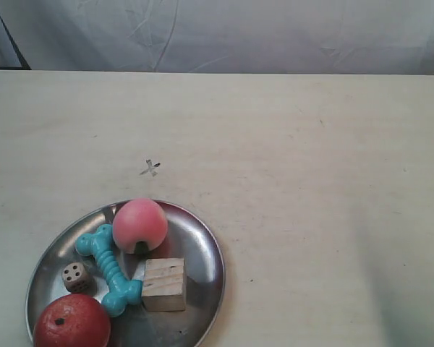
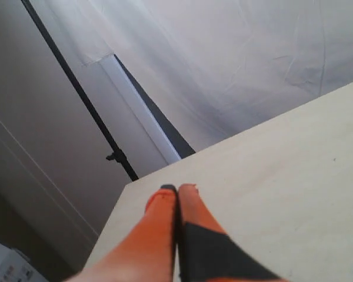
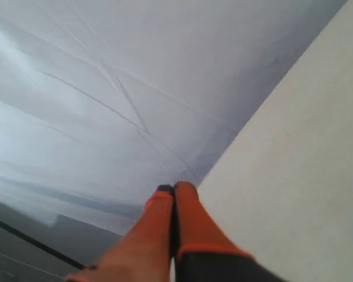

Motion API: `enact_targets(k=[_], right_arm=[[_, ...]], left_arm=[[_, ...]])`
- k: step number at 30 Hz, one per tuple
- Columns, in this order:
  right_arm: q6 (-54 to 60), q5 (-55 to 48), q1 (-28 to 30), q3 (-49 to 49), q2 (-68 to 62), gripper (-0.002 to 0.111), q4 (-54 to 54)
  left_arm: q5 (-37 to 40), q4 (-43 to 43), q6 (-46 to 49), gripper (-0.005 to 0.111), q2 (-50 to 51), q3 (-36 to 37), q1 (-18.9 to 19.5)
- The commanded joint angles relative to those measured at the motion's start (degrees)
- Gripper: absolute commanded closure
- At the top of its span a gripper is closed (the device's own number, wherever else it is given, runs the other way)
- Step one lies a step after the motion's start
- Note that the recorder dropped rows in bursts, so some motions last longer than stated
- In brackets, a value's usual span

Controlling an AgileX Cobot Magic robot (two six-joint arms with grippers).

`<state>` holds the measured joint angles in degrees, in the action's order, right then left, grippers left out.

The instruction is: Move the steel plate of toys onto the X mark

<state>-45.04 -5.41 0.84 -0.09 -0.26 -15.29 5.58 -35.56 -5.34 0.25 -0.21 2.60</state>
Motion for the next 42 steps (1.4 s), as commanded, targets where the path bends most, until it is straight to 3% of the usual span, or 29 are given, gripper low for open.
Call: enact_targets(k=[1,6,12,16,18,21,23,25,28,29,30,32,35,39,42], right_arm=[[0.00,2.77,0.32,0.09,0.26,0.109,-0.85],[0.00,3.16,0.32,0.09,0.26,0.109,1.67],[-1.68,-1.63,0.20,0.09,0.26,0.109,-12.77],[-0.99,-3.43,0.20,0.09,0.26,0.109,-13.08],[2.83,-2.83,0.20,-0.23,0.26,0.109,-13.08],[9.30,-2.83,0.20,-2.99,0.26,0.109,-12.61],[12.40,-3.05,0.20,-4.35,0.26,0.109,-11.02],[16.27,-4.55,-0.21,-5.95,0.26,0.109,-7.81],[19.15,-5.79,-0.90,-7.43,0.26,0.109,-3.36],[19.53,-5.89,-1.11,-8.22,0.26,0.109,-1.44],[19.88,-6.14,-1.32,-8.80,0.26,0.109,-0.31],[20.02,-7.25,-2.09,-10.00,-1.79,0.109,2.35],[20.46,-8.07,-3.17,-12.74,-8.11,0.109,4.88],[26.17,-8.87,-5.29,-17.02,-23.13,0.109,4.88],[29.16,-13.37,-7.18,-20.51,-35.52,0.109,4.88]], left_arm=[[-1.73,-1.77,-0.07,0.107,-0.25,0.21,0.17],[-1.73,-1.77,-0.07,0.107,-0.25,0.21,0.17],[-1.73,-3.48,-0.07,0.107,-0.25,0.21,0.17],[-5.01,-9.12,-0.07,0.107,-0.25,0.21,0.17],[-13.47,-12.08,0.04,0.107,-0.25,0.21,0.17],[-28.49,-9.18,-0.01,0.107,-0.25,0.21,0.17],[-38.10,-0.06,-1.66,0.107,-0.25,0.21,0.17],[-42.53,14.54,-7.01,0.107,-0.25,0.21,0.17],[-37.76,41.01,-1.53,0.107,0.04,-0.20,0.17],[-36.79,47.10,9.01,0.107,1.27,-1.22,0.17],[-36.14,46.39,10.20,0.107,1.89,-2.09,0.17],[-29.11,46.28,3.95,0.107,3.49,-5.62,0.17],[-10.64,46.50,2.27,0.107,8.72,-13.90,0.17],[8.20,48.26,2.27,0.107,22.18,-25.13,0.06],[17.65,49.21,2.27,0.107,28.48,-29.64,-1.02]])
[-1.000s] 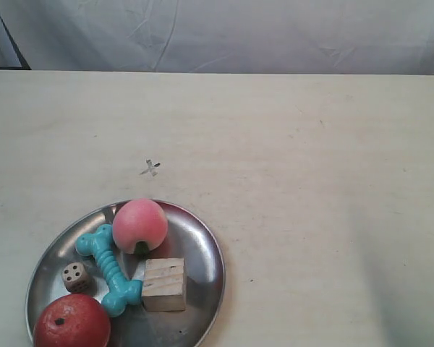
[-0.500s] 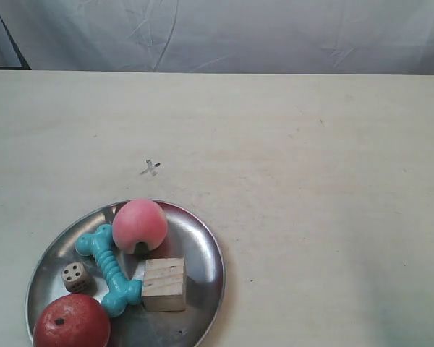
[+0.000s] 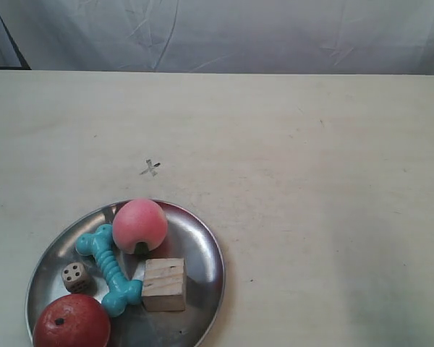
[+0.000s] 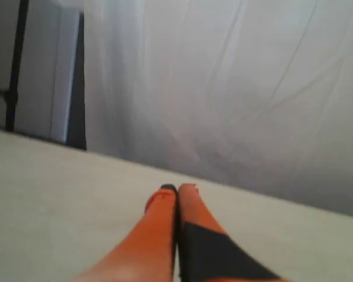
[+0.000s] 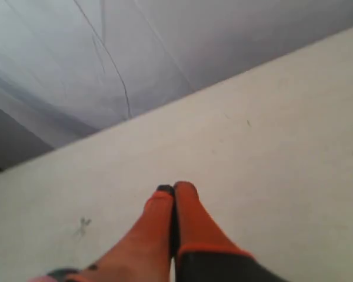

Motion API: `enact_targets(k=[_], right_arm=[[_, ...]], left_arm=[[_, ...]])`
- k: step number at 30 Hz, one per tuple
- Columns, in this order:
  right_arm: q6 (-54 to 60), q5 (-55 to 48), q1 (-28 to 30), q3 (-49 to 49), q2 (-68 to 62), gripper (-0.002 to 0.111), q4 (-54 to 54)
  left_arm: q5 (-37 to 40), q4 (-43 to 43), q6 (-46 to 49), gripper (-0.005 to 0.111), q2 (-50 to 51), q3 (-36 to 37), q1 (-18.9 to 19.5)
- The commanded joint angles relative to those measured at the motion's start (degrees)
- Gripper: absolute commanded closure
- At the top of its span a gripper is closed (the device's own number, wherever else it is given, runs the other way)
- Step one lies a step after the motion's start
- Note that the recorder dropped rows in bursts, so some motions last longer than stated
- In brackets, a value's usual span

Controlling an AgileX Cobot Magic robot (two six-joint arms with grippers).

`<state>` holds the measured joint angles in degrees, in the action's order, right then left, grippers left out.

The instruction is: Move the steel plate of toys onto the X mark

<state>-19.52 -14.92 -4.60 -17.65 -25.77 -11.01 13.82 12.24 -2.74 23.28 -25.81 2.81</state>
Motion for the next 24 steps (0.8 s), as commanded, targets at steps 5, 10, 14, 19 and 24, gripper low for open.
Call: enact_targets(k=[5,10,14,19,24], right_arm=[[7.12,-10.71,-6.46,-9.64,-29.39,0.109,-0.28],[10.07,-11.47,-10.68,-13.03,-39.21,0.109,-2.88],[14.94,-9.78,-13.68,-14.34,-44.10,0.109,-8.77],[20.56,-8.69,-17.47,-15.90,-49.23,0.109,-15.45],[23.96,-8.46,-19.51,-16.96,-52.73,0.109,-20.64]], left_arm=[[19.94,8.84,0.47,0.107,12.83,-4.62,-2.53],[25.05,9.40,2.74,0.107,15.27,-4.52,-2.53],[25.07,11.19,2.74,0.107,15.38,-4.52,-2.53],[23.23,11.32,2.74,0.107,16.32,-4.38,-2.53],[25.62,11.32,2.74,0.107,25.67,-4.38,-2.53]])
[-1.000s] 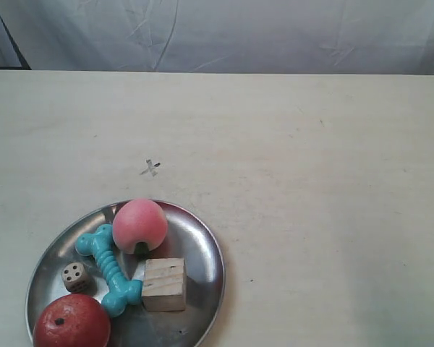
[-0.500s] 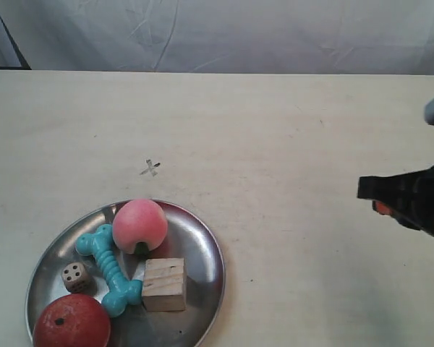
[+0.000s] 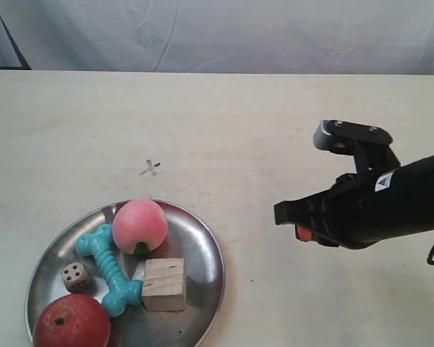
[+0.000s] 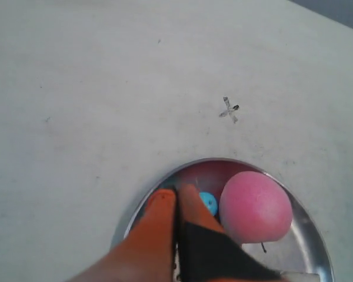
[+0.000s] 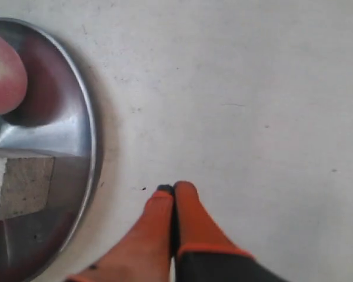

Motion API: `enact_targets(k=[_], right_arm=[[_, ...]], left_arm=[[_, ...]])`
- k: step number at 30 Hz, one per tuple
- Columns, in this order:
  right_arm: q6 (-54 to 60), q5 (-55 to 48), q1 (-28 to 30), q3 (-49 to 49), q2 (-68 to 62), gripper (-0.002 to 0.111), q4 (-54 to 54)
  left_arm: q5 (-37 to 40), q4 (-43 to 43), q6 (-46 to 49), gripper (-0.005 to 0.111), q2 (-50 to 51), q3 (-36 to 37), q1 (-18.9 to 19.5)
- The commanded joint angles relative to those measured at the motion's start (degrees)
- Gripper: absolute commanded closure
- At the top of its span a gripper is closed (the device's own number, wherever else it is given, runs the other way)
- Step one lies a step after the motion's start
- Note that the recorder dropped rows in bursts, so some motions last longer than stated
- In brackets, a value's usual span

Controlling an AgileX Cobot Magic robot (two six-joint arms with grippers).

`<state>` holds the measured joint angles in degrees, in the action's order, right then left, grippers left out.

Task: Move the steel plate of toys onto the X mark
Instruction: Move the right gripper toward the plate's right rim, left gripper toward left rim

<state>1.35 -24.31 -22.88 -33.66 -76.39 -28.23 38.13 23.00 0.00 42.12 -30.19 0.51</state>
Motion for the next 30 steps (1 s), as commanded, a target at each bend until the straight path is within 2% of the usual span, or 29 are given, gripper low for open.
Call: enact_targets(k=[1,5,9,11,13,17,19,23,30], right_arm=[[4.29,0.93,-1.23,-1.14,-2.46,0.109,-4.62],[8.68,3.05,-1.23,-1.41,-2.89,0.109,-8.25],[10.43,3.12,-1.23,-1.41,-2.89,0.109,-10.02],[10.69,2.52,-1.23,-1.41,-3.50,0.109,-10.02],[10.69,2.60,-1.12,-1.41,-4.69,0.109,-9.63],[11.15,3.28,-1.12,-1.41,-7.89,0.109,-9.65],[13.67,2.82,-1.12,-1.41,-9.58,0.109,-10.92],[20.32,-0.14,-1.12,-2.78,-13.40,0.109,-16.54],[20.72,-10.54,-1.12,-10.84,-21.22,0.109,-17.75]], left_arm=[[2.06,0.45,0.00,0.107,10.03,0.00,-0.23],[3.03,2.20,0.00,0.107,22.66,0.00,-0.07],[4.80,10.71,6.56,0.107,30.01,0.00,-0.07],[5.93,15.19,10.54,0.107,32.15,0.00,1.40],[7.27,18.17,13.64,0.107,33.73,0.00,4.60],[10.57,17.70,15.61,0.107,35.30,0.00,12.83],[11.72,17.59,15.64,0.107,35.85,0.00,14.89],[11.51,15.83,17.97,0.107,36.91,0.00,14.78],[8.36,11.40,18.10,0.107,37.55,0.00,14.78]])
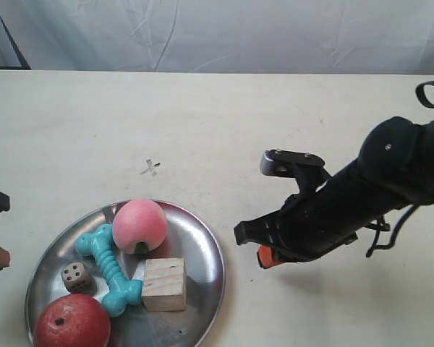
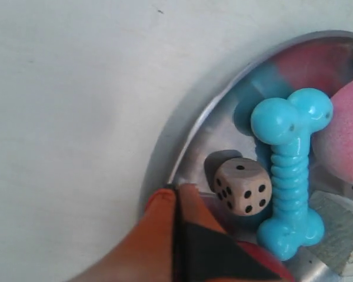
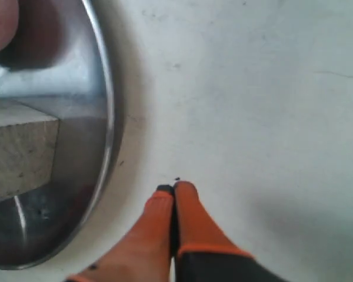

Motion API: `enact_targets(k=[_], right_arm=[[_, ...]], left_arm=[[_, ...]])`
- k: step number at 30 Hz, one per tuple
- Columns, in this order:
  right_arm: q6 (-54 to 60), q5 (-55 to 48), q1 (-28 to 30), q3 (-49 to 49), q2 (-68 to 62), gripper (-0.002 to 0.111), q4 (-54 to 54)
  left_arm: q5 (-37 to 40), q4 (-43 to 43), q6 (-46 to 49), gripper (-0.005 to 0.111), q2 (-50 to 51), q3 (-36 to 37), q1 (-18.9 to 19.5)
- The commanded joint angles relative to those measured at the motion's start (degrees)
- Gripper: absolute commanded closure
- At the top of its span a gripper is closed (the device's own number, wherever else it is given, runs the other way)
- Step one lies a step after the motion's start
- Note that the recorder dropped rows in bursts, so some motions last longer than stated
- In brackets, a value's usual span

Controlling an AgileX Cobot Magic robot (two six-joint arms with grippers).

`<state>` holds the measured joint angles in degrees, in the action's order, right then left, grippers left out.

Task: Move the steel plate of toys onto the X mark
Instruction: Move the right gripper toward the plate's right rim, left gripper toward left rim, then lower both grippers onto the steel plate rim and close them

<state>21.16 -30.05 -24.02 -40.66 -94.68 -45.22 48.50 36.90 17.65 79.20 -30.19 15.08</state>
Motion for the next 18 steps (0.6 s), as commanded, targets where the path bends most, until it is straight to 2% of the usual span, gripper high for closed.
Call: enact_targets(k=[1,3,6,8,10,14,16,18], right_arm=[[0.90,-5.69,0.02,-4.44,-3.22,0.109,-0.74],[0.90,-6.23,0.02,-5.39,-3.33,0.109,-0.04],[0.90,-6.23,0.02,-5.43,-3.33,0.109,0.58],[0.90,-6.23,0.02,-5.43,-3.33,0.109,0.73],[0.90,-6.40,0.02,-5.43,-3.57,0.104,0.61],[1.35,-5.58,0.02,-5.43,-4.83,0.074,0.72],[1.35,-5.31,0.02,-5.43,-5.80,0.058,0.45],[1.35,-4.68,0.02,-5.43,-6.90,0.052,-0.49]], left_arm=[[-2.15,-2.64,0.45,0.107,0.76,0.00,0.21],[-2.50,-2.64,0.45,0.106,1.56,0.00,0.21],[-3.06,-2.29,0.45,0.098,3.72,0.00,0.21],[-3.52,-2.19,0.45,0.089,5.84,0.00,0.21],[-3.62,-1.92,0.45,0.079,7.74,0.00,0.21],[-3.16,-0.63,0.45,0.060,10.73,0.00,0.21],[-3.16,0.06,0.45,0.056,10.99,0.00,0.21],[-3.27,0.73,1.52,0.056,10.99,0.00,0.21]])
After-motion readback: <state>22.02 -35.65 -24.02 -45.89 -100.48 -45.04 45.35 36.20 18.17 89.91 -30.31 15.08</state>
